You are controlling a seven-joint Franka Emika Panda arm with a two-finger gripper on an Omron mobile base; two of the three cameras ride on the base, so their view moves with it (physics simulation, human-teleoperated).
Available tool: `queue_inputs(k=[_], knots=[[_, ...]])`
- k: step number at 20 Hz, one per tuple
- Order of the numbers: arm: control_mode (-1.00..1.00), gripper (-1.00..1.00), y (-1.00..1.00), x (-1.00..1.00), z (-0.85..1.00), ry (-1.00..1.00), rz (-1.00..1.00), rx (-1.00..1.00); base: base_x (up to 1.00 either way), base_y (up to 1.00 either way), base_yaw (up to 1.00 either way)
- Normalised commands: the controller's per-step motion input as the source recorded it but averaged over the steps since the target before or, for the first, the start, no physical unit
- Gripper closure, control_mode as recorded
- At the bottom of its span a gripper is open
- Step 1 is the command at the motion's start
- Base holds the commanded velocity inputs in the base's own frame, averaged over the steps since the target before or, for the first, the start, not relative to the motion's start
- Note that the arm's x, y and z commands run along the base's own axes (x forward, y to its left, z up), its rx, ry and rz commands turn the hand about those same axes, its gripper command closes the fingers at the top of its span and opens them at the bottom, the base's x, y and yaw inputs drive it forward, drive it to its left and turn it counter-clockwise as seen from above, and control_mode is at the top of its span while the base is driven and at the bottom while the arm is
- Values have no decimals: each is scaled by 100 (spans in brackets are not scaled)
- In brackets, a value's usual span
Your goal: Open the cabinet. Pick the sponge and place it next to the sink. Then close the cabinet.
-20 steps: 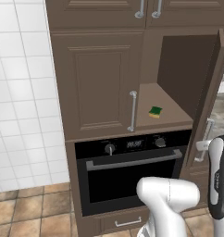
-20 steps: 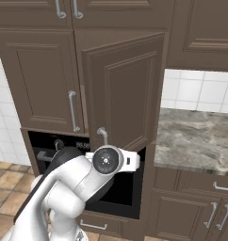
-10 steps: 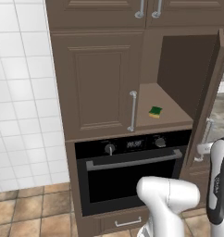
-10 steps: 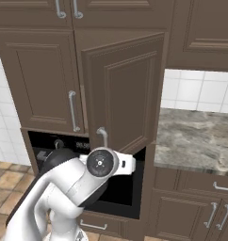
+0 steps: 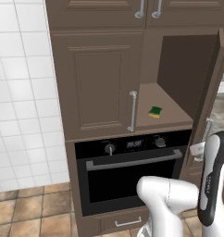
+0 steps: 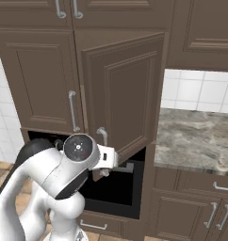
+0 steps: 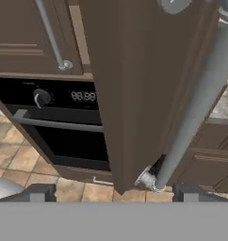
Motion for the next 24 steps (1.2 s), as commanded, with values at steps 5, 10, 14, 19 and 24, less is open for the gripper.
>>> queue_inputs(k=[5,10,14,19,24], knots=[[-100,-100,96,0,0,0,-5,-10,0,0,0],[-100,-100,73,0,0,0,-5,-8,0,0,0],[-100,-100,32,0,0,0,-5,-2,0,0,0],[-100,-100,20,29,-4,0,-6,-7,0,0,0],[-100,-100,11,40,-4,0,-4,-12,0,0,0]])
